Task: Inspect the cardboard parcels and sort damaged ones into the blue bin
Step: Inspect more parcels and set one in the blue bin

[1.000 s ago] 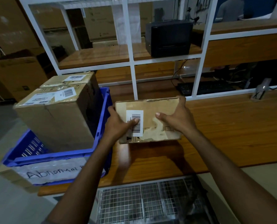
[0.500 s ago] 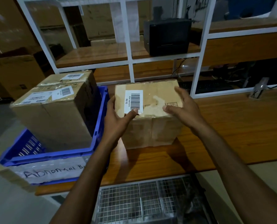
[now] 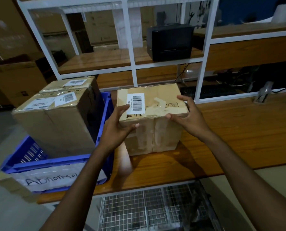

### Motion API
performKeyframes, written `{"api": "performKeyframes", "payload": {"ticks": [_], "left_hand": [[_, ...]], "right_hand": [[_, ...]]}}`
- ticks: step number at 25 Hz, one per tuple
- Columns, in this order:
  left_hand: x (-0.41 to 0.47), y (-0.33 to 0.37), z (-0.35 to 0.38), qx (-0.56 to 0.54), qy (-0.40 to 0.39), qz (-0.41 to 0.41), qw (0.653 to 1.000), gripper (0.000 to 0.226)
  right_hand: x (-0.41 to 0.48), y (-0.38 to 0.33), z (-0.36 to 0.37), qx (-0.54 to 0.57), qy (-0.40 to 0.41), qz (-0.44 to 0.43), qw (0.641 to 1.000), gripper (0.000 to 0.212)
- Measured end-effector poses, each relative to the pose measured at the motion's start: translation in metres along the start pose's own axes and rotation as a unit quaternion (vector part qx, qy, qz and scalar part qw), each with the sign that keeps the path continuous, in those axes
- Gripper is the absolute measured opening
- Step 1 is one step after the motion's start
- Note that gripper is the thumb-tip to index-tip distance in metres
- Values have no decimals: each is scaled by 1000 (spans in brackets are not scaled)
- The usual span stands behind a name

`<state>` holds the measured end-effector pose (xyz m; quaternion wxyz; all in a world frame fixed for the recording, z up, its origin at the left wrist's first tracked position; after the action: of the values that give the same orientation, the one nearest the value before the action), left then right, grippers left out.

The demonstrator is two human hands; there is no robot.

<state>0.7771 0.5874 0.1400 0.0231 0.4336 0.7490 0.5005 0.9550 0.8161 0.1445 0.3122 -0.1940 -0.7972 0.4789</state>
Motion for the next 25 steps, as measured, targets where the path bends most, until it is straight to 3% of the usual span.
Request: {"api": "performKeyframes", "payload": {"ticks": [5,11,16,18,21,25], "left_hand": [[3,26,-6,16,114,-8,993,60],[20,55,-19,151,139,2,979,54],[33,43,-9,179,156,-59,970,55],[38,35,-6,162,149,-69,973,56],[30,22,4,105,43,-92,989,89],[26,19,16,79,73,-76,991,108]], "right_hand": [[7,-15,-9,-35,4,-46,998,72],[16,-32,-19,-136,50,-30,989,59],[23,-29,-1,-199,92,-9,976,50],[28,-22,4,-177,106,6,978,55],[24,-8,8,-105,35,35,993,93],[23,2,15,-94,90,36,991,102]]}}
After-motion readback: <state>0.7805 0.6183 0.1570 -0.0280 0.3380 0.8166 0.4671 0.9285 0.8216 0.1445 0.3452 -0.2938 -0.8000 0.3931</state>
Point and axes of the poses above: each hand's wrist, its own x-axis towards the middle knuckle, its own z-axis out of the palm, y = z × x, the point moved 2 cm from there along x, towards the middle knuckle, and after that the axes turned 2 degrees about -z, right-handed, at the moved point
